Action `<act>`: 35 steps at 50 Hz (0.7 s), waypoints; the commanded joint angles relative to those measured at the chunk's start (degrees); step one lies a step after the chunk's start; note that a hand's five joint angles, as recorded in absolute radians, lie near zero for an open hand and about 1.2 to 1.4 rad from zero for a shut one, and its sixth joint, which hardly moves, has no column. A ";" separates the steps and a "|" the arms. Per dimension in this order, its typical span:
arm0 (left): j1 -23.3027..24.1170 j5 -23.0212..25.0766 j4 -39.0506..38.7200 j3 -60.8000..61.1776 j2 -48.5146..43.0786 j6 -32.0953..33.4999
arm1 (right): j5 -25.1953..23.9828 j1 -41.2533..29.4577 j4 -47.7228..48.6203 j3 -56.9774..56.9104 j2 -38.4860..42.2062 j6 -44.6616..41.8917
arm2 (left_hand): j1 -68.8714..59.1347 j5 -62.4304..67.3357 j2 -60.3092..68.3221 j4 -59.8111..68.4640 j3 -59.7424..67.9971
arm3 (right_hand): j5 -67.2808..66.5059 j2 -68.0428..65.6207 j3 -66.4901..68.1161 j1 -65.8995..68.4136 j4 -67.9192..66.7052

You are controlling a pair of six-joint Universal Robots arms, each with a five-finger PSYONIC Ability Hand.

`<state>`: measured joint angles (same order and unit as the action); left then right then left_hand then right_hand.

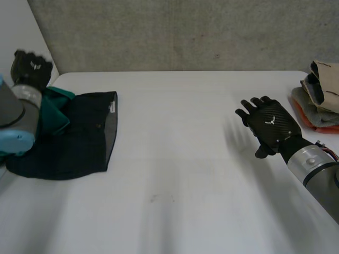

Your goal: Fold the laundry.

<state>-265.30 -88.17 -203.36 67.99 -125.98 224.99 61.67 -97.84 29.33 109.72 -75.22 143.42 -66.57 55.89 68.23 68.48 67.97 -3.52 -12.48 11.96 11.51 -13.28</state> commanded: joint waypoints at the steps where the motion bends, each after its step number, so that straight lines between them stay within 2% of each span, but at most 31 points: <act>1: 8.30 0.80 1.47 0.83 11.37 -20.72 | 2.04 0.02 0.03 -0.29 -0.63 0.11 | -13.43 14.11 11.77 11.52 12.03 | 3.52 2.48 -1.96 -1.51 3.28; 3: 9.19 1.41 1.48 1.36 12.42 -22.40 | 2.31 0.11 -0.06 -0.29 -0.55 0.11 | -13.43 14.11 11.77 11.52 12.03 | 3.52 2.48 -1.96 -1.51 3.28; 6: 9.02 1.77 1.04 2.41 11.29 -21.18 | 2.31 0.11 -0.15 -0.03 -0.54 0.20 | -13.43 14.11 11.77 11.52 12.03 | 3.52 2.48 -1.96 -1.51 3.28; 7: 8.49 2.12 1.39 2.59 9.63 -18.91 | 2.31 0.11 -0.41 -0.03 -0.54 0.20 | 11.69 -11.01 -13.36 -13.61 -13.09 | 3.52 2.48 -1.96 -1.51 3.28; 9: 7.96 2.38 1.83 2.50 7.61 -14.87 | 2.31 0.11 -0.85 -0.03 -0.54 0.11 | 43.59 -42.91 -45.26 -45.51 -45.00 | 3.52 2.48 -1.96 -1.51 3.28; 10: 7.35 2.56 2.09 2.76 6.73 -12.32 | 2.14 0.11 -1.02 -0.03 -0.54 0.11 | 51.39 -50.72 -53.06 -53.31 -52.80 | 3.52 2.48 -1.96 -1.51 3.28; 11: 5.43 2.56 3.22 2.85 5.15 -6.90 | 1.96 0.11 -1.29 -0.20 -0.46 0.11 | 52.30 -51.63 -53.97 -54.22 -53.71 | 3.52 2.48 -1.96 -1.51 3.28; 14: 1.29 2.74 5.07 3.38 2.86 0.86 | 1.87 0.02 -1.64 -0.38 -0.46 0.11 | 53.15 -52.48 -54.82 -55.07 -54.56 | 3.52 2.48 -1.96 -1.51 3.28; 15: -0.98 3.08 6.12 3.73 1.63 5.15 | 1.78 -0.07 -1.55 -0.47 -0.46 0.11 | 53.15 -52.48 -54.82 -55.07 -54.56 | 3.52 2.48 -1.96 -1.51 3.28; 19: -4.68 5.63 7.01 2.95 -3.02 11.15 | 1.78 -0.07 -1.64 -0.47 -0.28 0.02 | 52.32 -51.64 -53.99 -54.24 -53.72 | 3.52 2.48 -1.96 -1.51 3.28; 26: -9.35 9.68 7.01 -1.62 -9.10 12.75 | 1.70 -0.15 -1.64 -0.21 0.07 -0.24 | 49.80 -49.12 -51.46 -51.71 -51.20 | 3.52 2.48 -1.96 -1.51 3.28; 30: -10.85 10.91 7.10 -4.35 -11.91 13.02 | 1.70 -0.07 -1.64 -0.29 0.07 -0.33 | 41.74 -41.06 -43.40 -43.66 -43.14 | 3.52 2.48 -1.96 -1.51 3.28; 33: -11.02 11.61 7.19 -5.84 -13.67 13.02 | 1.70 -0.07 -1.64 -0.38 0.07 -0.42 | 25.97 -25.29 -27.63 -27.89 -27.37 | 3.52 2.48 -1.96 -1.51 3.28; 34: -11.02 11.61 7.19 -6.02 -13.76 13.02 | 1.70 -0.07 -1.64 -0.29 0.16 -0.42 | 16.75 -16.07 -18.41 -18.66 -18.15 | 3.52 2.48 -1.96 -1.51 3.28; 35: -11.02 11.44 7.02 -6.02 -13.67 13.02 | 1.70 -0.07 -1.64 -0.38 0.16 -0.42 | -5.16 5.84 3.50 3.24 3.76 | 3.52 2.48 -1.96 -1.51 3.28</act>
<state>-276.09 -77.22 -196.18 63.94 -137.95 238.47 63.36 -97.94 27.68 109.45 -75.15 143.08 -33.77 21.16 31.71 31.79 31.60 -3.52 -12.48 11.96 11.51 -13.28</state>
